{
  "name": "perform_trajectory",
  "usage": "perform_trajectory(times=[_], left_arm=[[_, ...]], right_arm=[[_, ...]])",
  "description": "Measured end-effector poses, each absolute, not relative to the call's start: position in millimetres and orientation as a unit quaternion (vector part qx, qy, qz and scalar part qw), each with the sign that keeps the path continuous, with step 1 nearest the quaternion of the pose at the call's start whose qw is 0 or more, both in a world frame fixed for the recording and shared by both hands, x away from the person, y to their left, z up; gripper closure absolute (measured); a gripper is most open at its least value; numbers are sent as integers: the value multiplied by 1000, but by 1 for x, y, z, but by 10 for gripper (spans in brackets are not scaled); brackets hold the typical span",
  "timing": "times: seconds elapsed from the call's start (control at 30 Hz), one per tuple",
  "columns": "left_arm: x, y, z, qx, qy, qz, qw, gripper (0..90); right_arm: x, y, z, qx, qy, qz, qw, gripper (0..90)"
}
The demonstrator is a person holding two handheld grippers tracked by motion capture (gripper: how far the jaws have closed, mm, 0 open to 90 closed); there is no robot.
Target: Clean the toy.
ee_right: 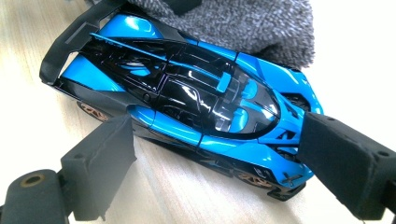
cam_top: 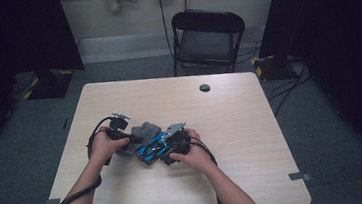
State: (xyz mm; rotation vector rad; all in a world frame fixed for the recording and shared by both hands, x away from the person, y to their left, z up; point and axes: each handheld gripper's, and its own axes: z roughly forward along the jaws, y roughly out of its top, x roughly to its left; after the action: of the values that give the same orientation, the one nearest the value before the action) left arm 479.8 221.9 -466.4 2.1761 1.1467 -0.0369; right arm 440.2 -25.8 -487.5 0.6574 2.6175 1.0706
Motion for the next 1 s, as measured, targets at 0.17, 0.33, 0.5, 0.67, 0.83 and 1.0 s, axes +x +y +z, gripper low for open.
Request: perform_trajectory(times=[0.17,0.33,0.5,0.67,0.83,1.0], left_arm=[[476,228,-465,835,440,-15,331,732],[472,234,-465,837,439,-18,328,732],[467,238,-464,839,434,-15,328,732],[462,242,-464,836,436,-16,332,732],[457,246,-464,836,436,-17,333,731],[453,248,-464,837,433,-17,333,731]], right_arm=[[440,-26,-488,225,895,367,119,105],[440,-26,-488,225,895,366,119,105],[440,-26,-487,225,895,366,119,105],[440,-25,-487,226,895,365,118,105],[440,-25,-487,226,895,365,118,105],[440,-25,-487,225,896,365,118,105]])
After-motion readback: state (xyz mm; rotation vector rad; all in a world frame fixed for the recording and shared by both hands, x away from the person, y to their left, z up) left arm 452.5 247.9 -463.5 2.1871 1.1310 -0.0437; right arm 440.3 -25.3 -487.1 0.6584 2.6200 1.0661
